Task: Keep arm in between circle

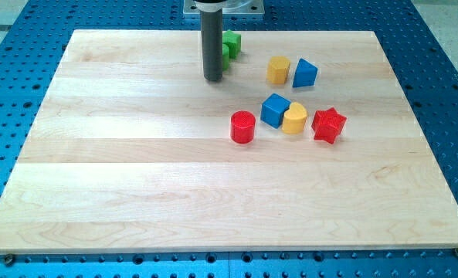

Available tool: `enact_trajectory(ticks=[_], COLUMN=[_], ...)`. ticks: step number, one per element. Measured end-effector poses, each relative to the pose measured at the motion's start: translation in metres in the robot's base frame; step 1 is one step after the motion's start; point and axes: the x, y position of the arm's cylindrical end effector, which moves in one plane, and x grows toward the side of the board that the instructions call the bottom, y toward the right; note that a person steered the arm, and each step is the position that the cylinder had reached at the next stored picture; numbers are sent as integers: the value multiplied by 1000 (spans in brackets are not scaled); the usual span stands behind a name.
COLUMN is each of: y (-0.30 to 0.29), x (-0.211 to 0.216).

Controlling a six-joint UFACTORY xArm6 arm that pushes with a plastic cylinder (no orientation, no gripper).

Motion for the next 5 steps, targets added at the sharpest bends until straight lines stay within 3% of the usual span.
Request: enact_trajectory(ticks=[3, 5], y=[9, 36], x=[9, 45])
